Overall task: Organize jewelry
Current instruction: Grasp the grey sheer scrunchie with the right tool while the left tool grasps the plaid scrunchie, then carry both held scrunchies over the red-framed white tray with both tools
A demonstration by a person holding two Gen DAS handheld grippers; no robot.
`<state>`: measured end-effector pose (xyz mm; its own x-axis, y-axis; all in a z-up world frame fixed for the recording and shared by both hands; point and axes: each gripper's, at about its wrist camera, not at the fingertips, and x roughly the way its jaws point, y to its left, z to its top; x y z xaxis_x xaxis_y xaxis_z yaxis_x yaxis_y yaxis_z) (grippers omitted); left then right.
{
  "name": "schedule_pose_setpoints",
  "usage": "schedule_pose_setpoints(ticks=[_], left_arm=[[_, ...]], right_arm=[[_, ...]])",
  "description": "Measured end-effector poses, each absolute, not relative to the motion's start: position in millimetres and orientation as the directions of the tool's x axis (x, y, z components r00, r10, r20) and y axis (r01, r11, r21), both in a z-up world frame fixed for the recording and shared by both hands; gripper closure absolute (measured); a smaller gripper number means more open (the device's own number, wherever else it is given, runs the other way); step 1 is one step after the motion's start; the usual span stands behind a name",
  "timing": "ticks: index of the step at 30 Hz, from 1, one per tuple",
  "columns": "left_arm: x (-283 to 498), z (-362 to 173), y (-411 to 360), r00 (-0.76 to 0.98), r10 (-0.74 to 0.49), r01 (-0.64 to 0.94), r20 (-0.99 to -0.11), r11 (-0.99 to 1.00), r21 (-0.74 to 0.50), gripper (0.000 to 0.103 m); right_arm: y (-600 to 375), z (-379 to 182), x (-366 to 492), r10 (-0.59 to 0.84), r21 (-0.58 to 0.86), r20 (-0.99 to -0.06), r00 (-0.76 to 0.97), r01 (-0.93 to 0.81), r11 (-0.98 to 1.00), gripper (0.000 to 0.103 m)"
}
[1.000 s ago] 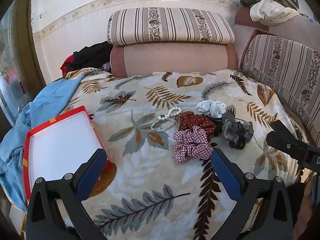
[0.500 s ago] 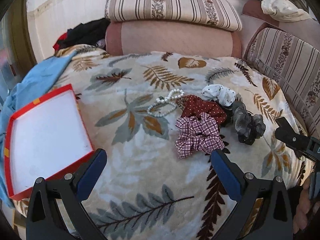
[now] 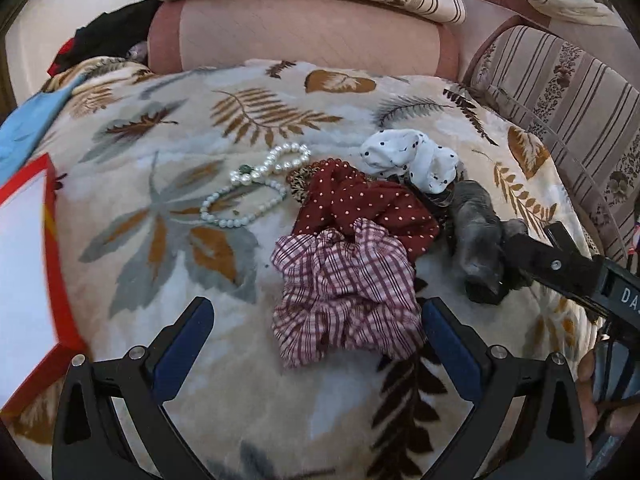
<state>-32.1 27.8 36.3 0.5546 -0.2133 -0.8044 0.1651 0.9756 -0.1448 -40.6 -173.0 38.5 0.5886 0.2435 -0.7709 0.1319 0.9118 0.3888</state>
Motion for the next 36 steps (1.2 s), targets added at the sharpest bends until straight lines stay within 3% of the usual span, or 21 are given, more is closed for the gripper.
schedule_pose_setpoints(ticks=[2,3,4,5,7,10,23,36], left_arm=[[-27.5,30.8,27.0,0.555,-0.219,0.166,-0.802,0.974,-0.151,0.01],[-25.7,28.3,26.3,0.552,-0.228,0.172,-0.802,0.972,-0.158,0.016],[-24.8,26.0,26.1,0.547,-0.229,0.171,-0.805,0.972,-0.16,0.03],[-23.3,21.5,25.5,0.532,-0.239,0.174,-0.812,0.97,-0.172,0.048],[-23.9,18.0,25.8,0.528,-0.261,0.181,-0.808,0.964,-0.194,0.059],[-29.2,21.7,29.2,0.543,-0.284,0.189,-0.79,0.958,-0.215,0.079],[-69.9,78.1,47.1,0.63,-0.294,0.206,-0.719,0.956,-0.21,0.08],[-115.6,121.2,96.7,0.729,-0.164,0.096,-0.665,0.986,-0.139,0.08]], right_arm=[[-170.9,31.1,-34.9,0.252,0.395,-0.775,0.58,0.134,0.909,0.026],[-169.4,27.5,-32.6,0.257,0.397,-0.78,0.571,0.133,0.908,0.041],[-167.1,22.6,-30.1,0.269,0.4,-0.79,0.551,0.13,0.907,0.06],[-166.0,19.8,-29.2,0.276,0.401,-0.794,0.542,0.125,0.907,0.065],[-164.4,20.9,-31.7,0.27,0.391,-0.789,0.552,0.111,0.914,0.074],[-162.8,29.6,-38.3,0.258,0.376,-0.771,0.582,0.09,0.922,0.077],[-157.4,83.9,-85.5,0.273,0.381,-0.682,0.678,0.012,0.924,0.078],[-98.7,123.6,-110.4,0.34,0.345,-0.642,0.687,-0.138,0.929,0.077]])
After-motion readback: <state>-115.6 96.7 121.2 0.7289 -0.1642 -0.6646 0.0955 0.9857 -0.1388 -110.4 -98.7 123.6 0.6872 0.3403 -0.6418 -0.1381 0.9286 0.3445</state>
